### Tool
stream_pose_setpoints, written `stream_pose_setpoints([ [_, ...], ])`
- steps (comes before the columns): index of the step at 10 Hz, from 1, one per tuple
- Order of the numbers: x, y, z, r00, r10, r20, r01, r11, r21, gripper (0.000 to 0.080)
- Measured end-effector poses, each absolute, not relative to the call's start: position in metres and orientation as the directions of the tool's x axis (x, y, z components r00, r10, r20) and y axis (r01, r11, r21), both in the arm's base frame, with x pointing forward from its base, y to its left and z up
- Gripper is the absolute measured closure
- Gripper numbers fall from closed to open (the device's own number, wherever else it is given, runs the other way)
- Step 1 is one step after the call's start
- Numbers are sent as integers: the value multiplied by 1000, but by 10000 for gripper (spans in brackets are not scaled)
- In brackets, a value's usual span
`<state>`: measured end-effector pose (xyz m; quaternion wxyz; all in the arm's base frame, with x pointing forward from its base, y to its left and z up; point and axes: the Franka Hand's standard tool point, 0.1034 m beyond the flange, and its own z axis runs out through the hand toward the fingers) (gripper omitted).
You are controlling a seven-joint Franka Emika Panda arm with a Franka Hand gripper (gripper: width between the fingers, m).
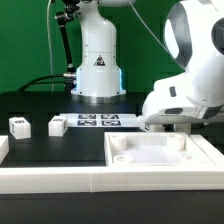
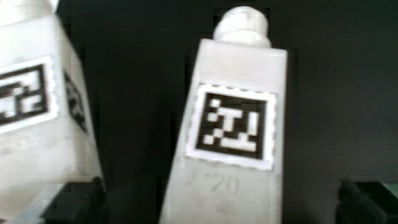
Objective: Assemble square table
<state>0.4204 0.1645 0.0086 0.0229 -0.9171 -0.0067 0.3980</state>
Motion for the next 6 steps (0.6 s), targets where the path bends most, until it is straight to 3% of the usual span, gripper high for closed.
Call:
stream_pose_setpoints([
  [5,418,163,5,678,29,-734,-7,-999,-46,162],
  [6,418,163,5,678,29,-734,-7,-999,-46,332],
])
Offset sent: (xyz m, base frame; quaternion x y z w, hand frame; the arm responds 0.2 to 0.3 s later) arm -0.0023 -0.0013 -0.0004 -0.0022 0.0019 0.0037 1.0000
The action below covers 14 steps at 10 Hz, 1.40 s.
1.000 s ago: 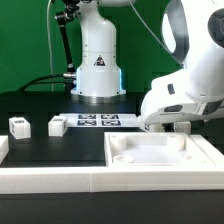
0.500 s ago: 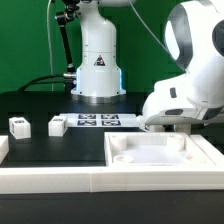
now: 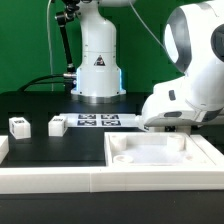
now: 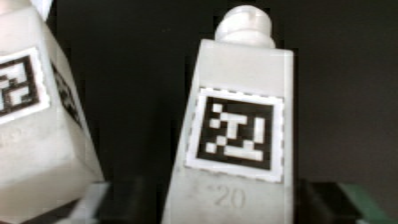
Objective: Assemble square table
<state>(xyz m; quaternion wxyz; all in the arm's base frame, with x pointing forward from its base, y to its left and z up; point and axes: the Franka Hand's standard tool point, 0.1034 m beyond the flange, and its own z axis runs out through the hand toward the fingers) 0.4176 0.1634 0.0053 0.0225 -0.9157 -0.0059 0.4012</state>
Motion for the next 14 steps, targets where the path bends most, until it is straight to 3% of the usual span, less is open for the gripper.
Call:
stream_pose_setpoints([
  [1,417,163,5,678,29,-735,-7,-999,-46,499],
  [8,424,157,9,685,49,-727,-1,-998,-68,508],
  [12,462,146,55,718,70,-693,-2,-995,-102,508],
  [14,468,145,56,742,65,-667,-6,-995,-104,508],
])
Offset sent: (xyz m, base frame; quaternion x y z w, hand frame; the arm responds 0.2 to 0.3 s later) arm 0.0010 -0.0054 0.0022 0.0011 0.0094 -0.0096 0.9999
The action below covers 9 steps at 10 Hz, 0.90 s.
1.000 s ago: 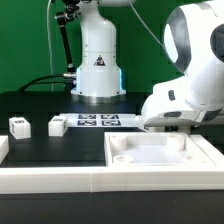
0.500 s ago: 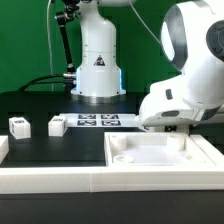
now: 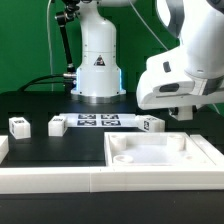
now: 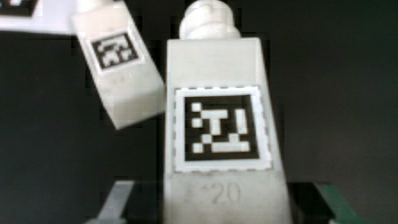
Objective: Assemble square table
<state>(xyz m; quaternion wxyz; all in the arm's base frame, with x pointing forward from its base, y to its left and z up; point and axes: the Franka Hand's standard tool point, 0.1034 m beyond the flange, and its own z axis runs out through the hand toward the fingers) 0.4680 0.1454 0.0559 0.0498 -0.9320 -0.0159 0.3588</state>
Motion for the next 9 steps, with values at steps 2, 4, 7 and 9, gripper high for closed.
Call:
stream_pose_setpoints([
  [2,470,145,56,749,72,-658,-1,-994,-110,508],
  [4,488,136,70,806,98,-584,21,-990,-137,508],
  [7,514,114,100,877,112,-468,41,-986,-159,508],
  [9,528,115,104,926,82,-370,29,-989,-147,508],
])
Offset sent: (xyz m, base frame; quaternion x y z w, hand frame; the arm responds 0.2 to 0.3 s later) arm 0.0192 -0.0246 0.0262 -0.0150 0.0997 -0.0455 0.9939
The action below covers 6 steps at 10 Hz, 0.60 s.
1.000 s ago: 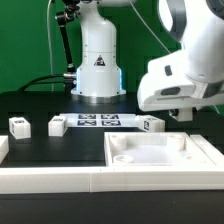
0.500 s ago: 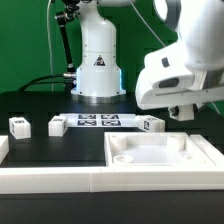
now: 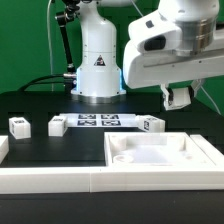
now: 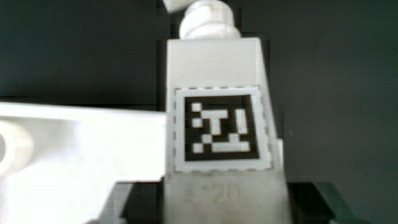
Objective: Assemble square table
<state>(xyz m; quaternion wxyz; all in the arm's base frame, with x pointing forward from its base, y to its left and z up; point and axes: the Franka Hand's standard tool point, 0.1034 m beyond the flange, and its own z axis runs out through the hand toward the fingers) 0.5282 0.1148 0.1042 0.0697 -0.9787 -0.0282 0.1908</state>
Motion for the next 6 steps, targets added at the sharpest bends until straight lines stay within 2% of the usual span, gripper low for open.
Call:
stream_pose_setpoints([
  [3,537,111,101,982,62,-177,38,-990,-136,508],
  [4,541,108,102,986,64,-154,43,-990,-136,508],
  [6,563,106,113,999,47,-28,43,-990,-133,508],
])
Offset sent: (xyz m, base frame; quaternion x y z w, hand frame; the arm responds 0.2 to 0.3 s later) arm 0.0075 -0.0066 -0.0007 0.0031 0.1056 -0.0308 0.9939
